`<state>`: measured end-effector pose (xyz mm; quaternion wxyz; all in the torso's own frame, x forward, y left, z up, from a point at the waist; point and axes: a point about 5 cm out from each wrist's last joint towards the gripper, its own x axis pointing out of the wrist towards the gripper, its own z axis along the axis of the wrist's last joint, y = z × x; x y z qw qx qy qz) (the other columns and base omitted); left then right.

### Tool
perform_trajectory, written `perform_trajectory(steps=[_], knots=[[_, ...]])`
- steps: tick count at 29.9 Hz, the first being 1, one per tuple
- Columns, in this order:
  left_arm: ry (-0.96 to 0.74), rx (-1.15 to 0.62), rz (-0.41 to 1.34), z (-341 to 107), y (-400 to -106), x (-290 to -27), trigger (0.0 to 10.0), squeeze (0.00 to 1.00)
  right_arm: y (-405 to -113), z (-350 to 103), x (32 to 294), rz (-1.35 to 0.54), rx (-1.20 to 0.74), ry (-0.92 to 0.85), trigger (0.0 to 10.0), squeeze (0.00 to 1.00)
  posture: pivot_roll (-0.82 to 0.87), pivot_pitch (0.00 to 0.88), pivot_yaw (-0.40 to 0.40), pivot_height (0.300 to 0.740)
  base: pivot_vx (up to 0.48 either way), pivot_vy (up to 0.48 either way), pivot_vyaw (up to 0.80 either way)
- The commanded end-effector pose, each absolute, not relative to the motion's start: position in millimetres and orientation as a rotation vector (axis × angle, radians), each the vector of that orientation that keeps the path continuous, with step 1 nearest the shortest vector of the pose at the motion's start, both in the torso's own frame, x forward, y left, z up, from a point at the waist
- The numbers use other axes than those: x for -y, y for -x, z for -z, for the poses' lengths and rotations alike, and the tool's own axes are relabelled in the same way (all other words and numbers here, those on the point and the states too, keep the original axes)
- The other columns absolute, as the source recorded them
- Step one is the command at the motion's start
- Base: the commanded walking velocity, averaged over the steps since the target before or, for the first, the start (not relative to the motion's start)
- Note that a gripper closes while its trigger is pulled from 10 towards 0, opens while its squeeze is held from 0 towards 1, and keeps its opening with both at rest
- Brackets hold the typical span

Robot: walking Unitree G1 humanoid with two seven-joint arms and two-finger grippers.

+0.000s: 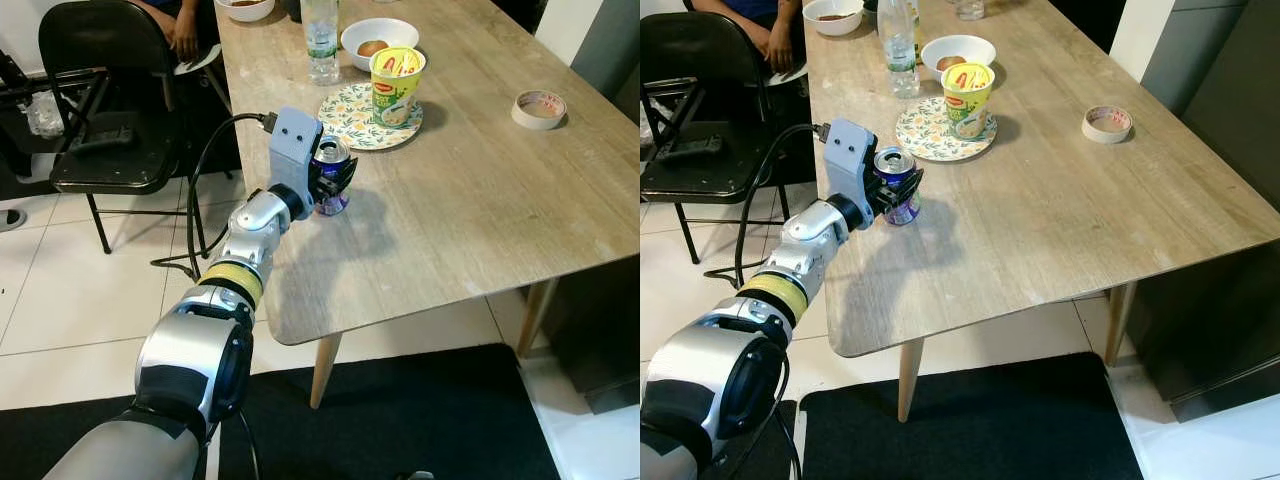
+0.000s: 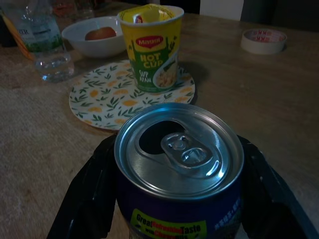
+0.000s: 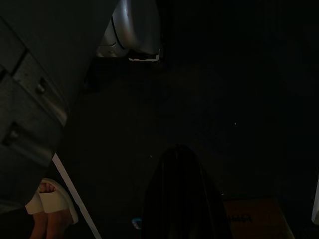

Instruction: Restocking fridge

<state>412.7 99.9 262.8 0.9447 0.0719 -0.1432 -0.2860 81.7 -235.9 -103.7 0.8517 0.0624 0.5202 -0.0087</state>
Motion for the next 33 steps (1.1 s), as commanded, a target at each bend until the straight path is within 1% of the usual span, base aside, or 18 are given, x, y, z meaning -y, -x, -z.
perform_trajectory(steps=[1, 10, 14, 18, 19, 21, 22, 23, 24, 25, 26, 27, 28, 29, 30, 31, 32, 33], knots=[[-0.140, 0.273, 0.596, -260.6, -412.9, -96.4, 10.0, 0.00, -67.9, 107.3, 233.0, 0.036, -1.129, -0.159, 10.0, 0.00, -0.16, 0.302, 0.086, 0.740, 0.000, 0.000, 0.00], [-0.152, 0.322, 0.565, -274.0, -413.9, -99.3, 10.0, 0.00, -70.7, 107.0, 232.6, 0.036, -1.125, -0.160, 10.0, 0.00, -0.16, 0.291, 0.085, 0.740, 0.000, 0.000, 0.00], [-0.139, 0.403, 0.431, -292.0, -415.8, -120.7, 10.0, 0.00, -77.3, 106.4, 230.7, 0.035, -1.113, -0.166, 10.0, 0.00, -0.16, 0.273, 0.084, 0.740, 0.000, 0.000, 0.00], [-0.138, 0.466, 0.185, -305.5, -414.3, -171.1, 10.0, 0.00, -84.9, 105.4, 230.1, 0.036, -1.105, -0.167, 10.0, 0.00, -0.15, 0.247, 0.081, 0.740, 0.000, 0.000, 0.00], [-0.138, 0.466, 0.185, -305.5, -414.3, -171.1, 10.0, 0.00, -84.9, 105.4, 230.1, 0.036, -1.105, -0.167, 10.0, 0.00, -0.15, 0.247, 0.081, 0.740, 0.000, 0.000, 0.00], [-0.151, 0.470, 0.086, -306.5, -411.6, -194.8, 10.0, 0.00, -89.4, 104.8, 229.8, 0.036, -1.102, -0.166, 10.0, 0.00, -0.13, 0.222, 0.076, 0.740, 0.000, 0.000, 0.00], [-0.151, 0.470, 0.086, -306.5, -411.6, -194.8, 10.0, 0.00, -89.4, 104.8, 229.8, 0.036, -1.102, -0.166, 10.0, 0.00, -0.13, 0.222, 0.076, 0.740, 0.000, 0.000, 0.00], [-0.194, 0.457, -0.064, -303.3, -404.3, -232.7, 10.0, 0.00, -95.5, 103.9, 229.2, 0.036, -1.098, -0.165, 10.0, 0.00, -0.13, 0.203, 0.074, 0.740, 0.000, 0.000, 0.00], [-0.238, 0.432, -0.154, -299.3, -398.8, -254.7, 10.0, 0.00, -98.5, 103.4, 229.1, 0.037, -1.096, -0.165, 10.0, 0.00, -0.12, 0.192, 0.072, 0.740, 0.000, 0.000, 0.00], [-0.238, 0.432, -0.154, -299.3, -398.8, -254.7, 10.0, 0.00, -98.5, 103.4, 229.1, 0.037, -1.096, -0.165, 10.0, 0.00, -0.12, 0.192, 0.072, 0.740, 0.000, 0.000, 0.00], [-0.267, 0.415, -0.207, -296.7, -395.0, -267.6, 10.0, 0.00, -100.2, 103.1, 229.1, 0.037, -1.094, -0.166, 10.0, 0.00, -0.12, 0.192, 0.072, 0.740, 0.000, 0.000, 0.00], [-0.279, 0.377, -0.298, -288.4, -387.2, -290.8, 10.0, 0.00, -103.5, 102.4, 229.0, 0.038, -1.090, -0.166, 10.0, 0.00, -0.10, 0.169, 0.068, 0.740, 0.000, 0.000, 0.00], [-0.279, 0.377, -0.298, -288.4, -387.2, -290.8, 10.0, 0.00, -103.5, 102.4, 229.0, 0.038, -1.090, -0.166, 10.0, 0.00, -0.10, 0.169, 0.068, 0.740, 0.000, 0.000, 0.00], [-0.285, 0.351, -0.362, -282.7, -381.1, -306.1, 10.0, 0.00, -106.1, 101.9, 228.9, 0.039, -1.088, -0.166, 10.0, 0.00, -0.10, 0.165, 0.067, 0.740, 0.000, 0.000, 0.00], [-0.284, 0.292, -0.466, -265.3, -367.7, -332.7, 10.0, 0.00, -108.6, 101.4, 228.8, 0.038, -1.086, -0.164, 10.0, 0.00, -0.10, 0.138, 0.066, 0.740, 0.000, 0.000, 0.00], [-0.284, 0.292, -0.466, -265.3, -367.7, -332.7, 10.0, 0.00, -108.6, 101.4, 228.8, 0.038, -1.086, -0.164, 10.0, 0.00, -0.10, 0.138, 0.066, 0.740, 0.000, 0.000, 0.00], [-0.295, 0.229, -0.560, -247.3, -352.3, -356.7, 10.0, 0.00, -110.3, 101.0, 229.1, 0.039, -1.085, -0.163, 10.0, 0.00, -0.10, 0.134, 0.067, 0.740, 0.000, 0.000, 0.00], [-0.266, 0.098, -0.702, -206.5, -320.8, -391.0, 10.0, 0.00, -112.9, 100.1, 230.7, 0.042, -1.085, -0.159, 10.0, 0.00, -0.10, 0.117, 0.061, 0.740, 0.000, 0.000, 0.00]])
